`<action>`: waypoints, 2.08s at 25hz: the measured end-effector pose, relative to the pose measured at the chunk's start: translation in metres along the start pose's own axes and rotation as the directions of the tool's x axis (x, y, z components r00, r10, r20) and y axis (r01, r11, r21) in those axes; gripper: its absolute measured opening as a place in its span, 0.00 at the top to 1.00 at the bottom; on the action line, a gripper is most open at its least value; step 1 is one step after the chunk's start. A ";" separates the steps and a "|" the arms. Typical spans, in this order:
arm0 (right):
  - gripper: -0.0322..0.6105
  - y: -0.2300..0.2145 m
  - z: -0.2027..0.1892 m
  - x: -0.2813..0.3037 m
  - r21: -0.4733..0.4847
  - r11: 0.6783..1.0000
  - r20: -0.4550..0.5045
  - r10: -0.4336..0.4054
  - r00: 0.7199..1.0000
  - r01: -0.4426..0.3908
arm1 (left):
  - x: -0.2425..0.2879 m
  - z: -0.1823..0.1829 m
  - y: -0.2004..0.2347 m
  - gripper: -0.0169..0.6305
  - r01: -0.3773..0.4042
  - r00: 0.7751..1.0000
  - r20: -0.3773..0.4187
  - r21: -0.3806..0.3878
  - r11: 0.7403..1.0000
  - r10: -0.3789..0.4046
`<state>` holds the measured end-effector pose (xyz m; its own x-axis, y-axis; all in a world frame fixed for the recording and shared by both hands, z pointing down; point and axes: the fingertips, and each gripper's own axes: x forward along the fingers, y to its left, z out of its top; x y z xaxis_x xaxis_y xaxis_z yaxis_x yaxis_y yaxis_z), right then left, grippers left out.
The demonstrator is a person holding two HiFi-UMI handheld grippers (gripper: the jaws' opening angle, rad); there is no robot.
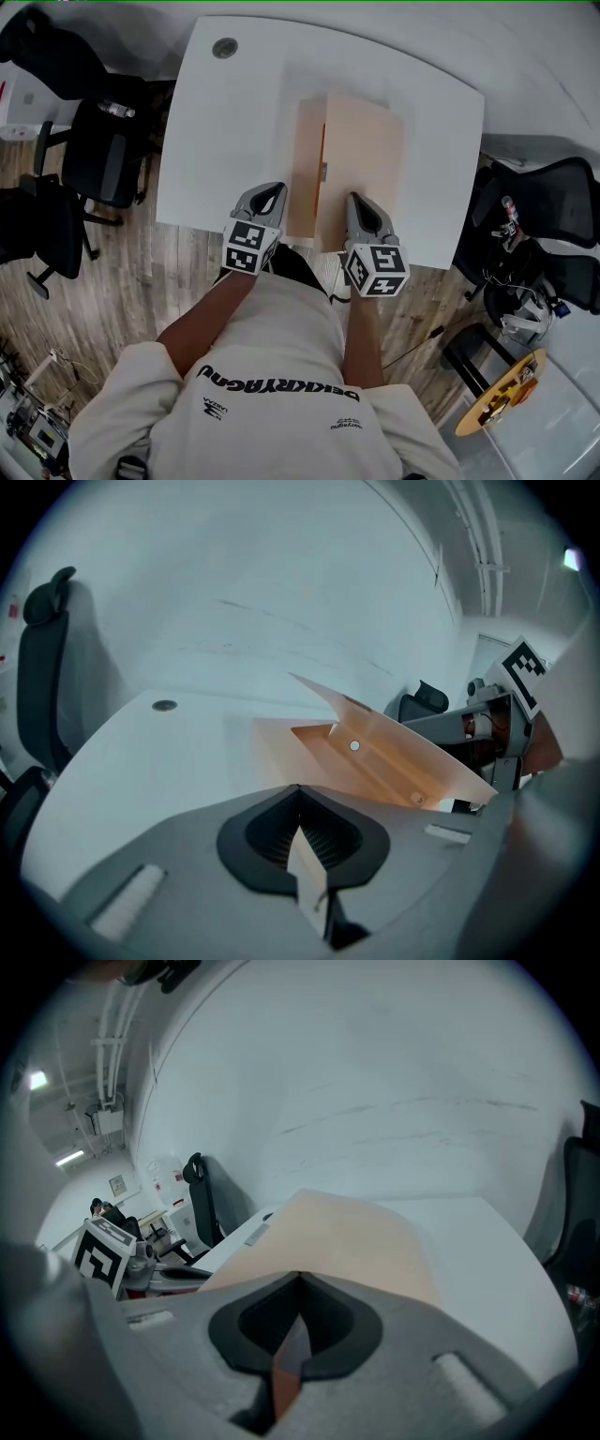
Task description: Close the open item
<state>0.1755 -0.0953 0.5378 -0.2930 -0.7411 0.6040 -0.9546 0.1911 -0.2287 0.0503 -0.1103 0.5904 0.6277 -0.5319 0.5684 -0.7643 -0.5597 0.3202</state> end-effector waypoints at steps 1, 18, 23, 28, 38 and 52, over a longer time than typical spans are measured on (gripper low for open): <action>0.95 0.001 -0.001 0.001 0.002 1.000 0.000 0.002 1.000 -0.002 | 0.001 -0.002 0.000 0.97 0.003 1.000 -0.005 -0.003 1.000 -0.003; 0.95 0.009 -0.014 0.015 -0.002 1.000 -0.050 0.027 0.998 -0.027 | 0.016 -0.022 -0.005 0.97 0.053 0.996 -0.076 -0.048 0.997 -0.056; 0.95 0.011 -0.017 0.020 0.001 0.999 -0.071 0.032 0.997 -0.032 | 0.017 -0.025 -0.005 0.97 0.061 0.994 -0.087 -0.053 0.997 -0.065; 0.95 0.013 -0.022 0.024 0.000 0.999 -0.089 0.038 0.995 -0.038 | 0.018 -0.029 -0.006 0.97 0.070 0.992 -0.099 -0.058 0.996 -0.076; 0.95 0.017 -0.030 0.032 -0.010 0.999 -0.115 0.048 0.992 -0.050 | 0.020 -0.035 -0.004 0.97 0.080 0.989 -0.116 -0.072 0.994 -0.088; 0.95 0.025 -0.041 0.042 -0.027 0.998 -0.154 0.060 0.986 -0.065 | 0.019 -0.029 -0.003 0.92 0.115 0.988 -0.089 -0.118 0.986 -0.126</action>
<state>0.1376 -0.0953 0.5885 -0.3546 -0.6204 0.6995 -0.9346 0.2563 -0.2465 0.0606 -0.1004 0.6217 0.7033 -0.3982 0.5888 -0.6990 -0.5380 0.4711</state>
